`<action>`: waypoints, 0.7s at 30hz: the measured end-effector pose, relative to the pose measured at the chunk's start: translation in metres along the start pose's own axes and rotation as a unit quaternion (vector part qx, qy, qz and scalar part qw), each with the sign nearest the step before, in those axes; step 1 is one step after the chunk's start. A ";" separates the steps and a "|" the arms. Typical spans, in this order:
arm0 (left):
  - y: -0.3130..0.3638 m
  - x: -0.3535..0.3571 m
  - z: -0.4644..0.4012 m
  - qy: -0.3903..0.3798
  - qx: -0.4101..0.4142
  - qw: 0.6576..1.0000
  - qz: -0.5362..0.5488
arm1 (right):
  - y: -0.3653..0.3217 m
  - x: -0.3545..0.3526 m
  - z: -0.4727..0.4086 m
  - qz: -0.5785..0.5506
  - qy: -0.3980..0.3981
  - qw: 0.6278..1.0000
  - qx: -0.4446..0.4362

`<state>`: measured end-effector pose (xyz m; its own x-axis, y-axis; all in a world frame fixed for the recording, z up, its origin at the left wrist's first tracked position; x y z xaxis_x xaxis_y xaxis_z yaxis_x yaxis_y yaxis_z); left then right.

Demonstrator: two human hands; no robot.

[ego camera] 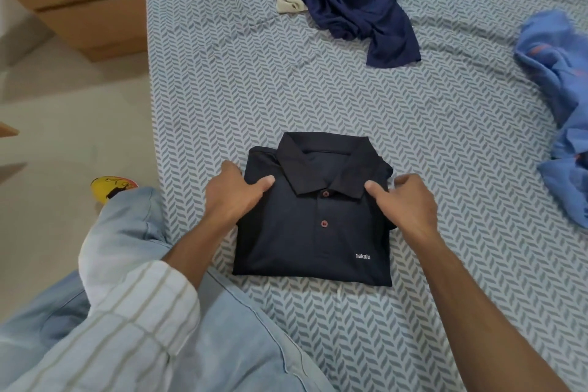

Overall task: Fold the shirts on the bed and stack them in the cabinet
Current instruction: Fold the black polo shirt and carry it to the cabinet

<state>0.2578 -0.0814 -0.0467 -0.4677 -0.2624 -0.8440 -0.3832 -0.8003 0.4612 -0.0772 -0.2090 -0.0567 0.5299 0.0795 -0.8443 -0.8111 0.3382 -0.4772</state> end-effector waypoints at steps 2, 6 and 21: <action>0.000 0.007 -0.003 -0.046 -0.047 0.997 0.032 | -0.004 0.007 0.005 -0.036 -0.029 0.999 0.022; 0.011 0.013 0.000 -0.084 -0.069 0.987 0.119 | -0.013 0.023 0.010 -0.172 -0.123 0.974 0.082; 0.000 -0.087 0.032 -0.203 -0.039 0.855 0.476 | -0.128 -0.009 0.082 -0.404 -0.351 0.845 -0.005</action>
<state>0.2725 -0.0413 0.0352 -0.7818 -0.6189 0.0756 0.3723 -0.3661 0.8528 0.0420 -0.1765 0.0318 0.9250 0.3640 0.1091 -0.1142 0.5401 -0.8338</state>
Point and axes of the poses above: each hand's wrist, its own z-axis away from the middle knuckle, its own x-axis out of the palm, y = z × x, the point moved 9 cm from there along -z, towards the middle knuckle, and after that the axes turned 14 degrees about y, right-handed, at the moved point
